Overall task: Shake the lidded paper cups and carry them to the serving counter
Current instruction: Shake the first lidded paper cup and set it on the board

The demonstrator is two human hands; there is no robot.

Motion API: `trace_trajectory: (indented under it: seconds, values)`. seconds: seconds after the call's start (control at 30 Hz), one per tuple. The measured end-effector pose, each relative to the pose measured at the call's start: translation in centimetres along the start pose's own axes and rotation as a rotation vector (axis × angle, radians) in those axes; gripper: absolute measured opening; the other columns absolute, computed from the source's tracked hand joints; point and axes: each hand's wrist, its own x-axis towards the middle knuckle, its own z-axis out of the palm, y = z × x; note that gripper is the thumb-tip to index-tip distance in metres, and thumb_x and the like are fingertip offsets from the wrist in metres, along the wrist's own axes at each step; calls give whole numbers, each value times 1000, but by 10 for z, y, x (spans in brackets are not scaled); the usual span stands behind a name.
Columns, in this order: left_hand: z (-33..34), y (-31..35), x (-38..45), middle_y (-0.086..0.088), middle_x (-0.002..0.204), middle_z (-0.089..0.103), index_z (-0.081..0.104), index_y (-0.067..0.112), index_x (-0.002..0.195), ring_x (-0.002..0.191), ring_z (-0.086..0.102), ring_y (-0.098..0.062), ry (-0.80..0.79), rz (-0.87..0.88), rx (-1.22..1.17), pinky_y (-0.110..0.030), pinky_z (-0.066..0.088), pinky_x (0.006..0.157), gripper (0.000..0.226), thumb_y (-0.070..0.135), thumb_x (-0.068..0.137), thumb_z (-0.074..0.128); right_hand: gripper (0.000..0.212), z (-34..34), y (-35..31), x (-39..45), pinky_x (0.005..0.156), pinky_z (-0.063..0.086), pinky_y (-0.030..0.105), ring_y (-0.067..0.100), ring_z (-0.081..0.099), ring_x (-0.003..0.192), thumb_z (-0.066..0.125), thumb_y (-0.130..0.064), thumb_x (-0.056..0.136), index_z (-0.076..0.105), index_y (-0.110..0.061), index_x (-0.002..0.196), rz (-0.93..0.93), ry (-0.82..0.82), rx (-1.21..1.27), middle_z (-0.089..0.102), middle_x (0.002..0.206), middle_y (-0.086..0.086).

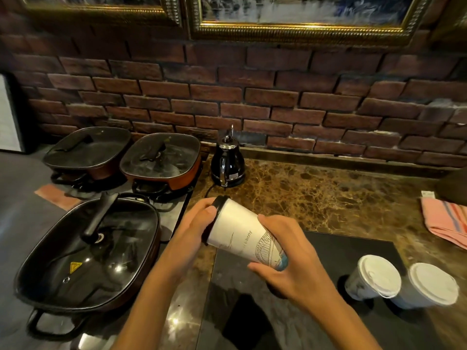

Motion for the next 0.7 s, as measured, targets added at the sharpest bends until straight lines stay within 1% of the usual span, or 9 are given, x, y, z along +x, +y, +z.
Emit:
trace_trajectory:
  seconds: [0.07, 0.17, 0.3, 0.37, 0.43, 0.5, 0.6, 0.67, 0.7]
  values:
    - [7, 8, -5, -3, 128, 63, 60, 38, 127, 115, 63, -26, -41, 64, 29, -48, 52, 91, 53, 61, 82, 46, 81, -14, -7, -2, 93, 53, 25, 9, 49, 122, 76, -45, 77, 37, -27, 145, -54, 16, -129, 45, 134, -2]
    - [24, 19, -12, -3, 125, 63, 59, 39, 126, 107, 65, -30, -54, 176, 41, -53, 56, 82, 49, 58, 86, 40, 78, -29, -20, -7, 85, 57, 31, 15, 54, 118, 73, -49, 79, 42, -21, 145, -105, 54, -213, 48, 133, 1]
    - [40, 22, -14, -3, 114, 71, 65, 29, 115, 94, 70, -20, -4, 205, -1, -37, 57, 72, 48, 59, 86, 42, 74, -35, -32, -14, 80, 57, 27, 4, 55, 112, 70, -55, 79, 45, -25, 141, -35, 111, -180, 52, 127, -6]
    - [42, 24, -16, -4, 113, 71, 66, 29, 115, 94, 70, -20, -13, 225, 23, -37, 57, 72, 47, 57, 86, 42, 74, -31, -38, -19, 82, 52, 18, 0, 54, 113, 73, -54, 77, 45, -30, 140, 22, 124, -112, 53, 124, -11]
    - [41, 26, -18, -6, 111, 71, 67, 27, 113, 95, 69, -29, -29, 266, 36, -47, 56, 72, 44, 53, 88, 43, 74, -26, -43, -24, 81, 49, 11, -1, 56, 109, 76, -54, 72, 49, -32, 137, 122, 157, -2, 55, 119, -17]
    - [39, 28, -21, -7, 109, 70, 67, 22, 114, 94, 66, -37, -48, 304, 56, -55, 54, 71, 43, 49, 88, 45, 72, -23, -51, -25, 76, 51, 13, 3, 62, 104, 79, -53, 63, 58, -34, 129, 302, 175, 276, 63, 111, -17]
    - [36, 33, -24, -4, 107, 69, 66, 23, 115, 92, 66, -33, -87, 294, 112, -48, 54, 69, 44, 50, 87, 46, 62, -19, -53, -27, 60, 54, 17, 13, 71, 87, 81, -51, 55, 70, -35, 114, 505, 102, 773, 73, 108, -2]
    - [34, 35, -22, -5, 109, 69, 66, 23, 117, 93, 67, -32, -106, 262, 138, -47, 55, 71, 45, 52, 87, 47, 65, -20, -54, -25, 57, 53, 18, 15, 70, 85, 81, -54, 52, 68, -39, 114, 560, 81, 839, 71, 111, 2]
    - [32, 37, -21, -6, 109, 70, 67, 23, 117, 95, 68, -34, -101, 243, 131, -52, 56, 73, 46, 52, 87, 48, 72, -22, -57, -24, 61, 54, 19, 13, 70, 91, 82, -55, 51, 63, -42, 119, 556, 70, 797, 68, 116, -5]
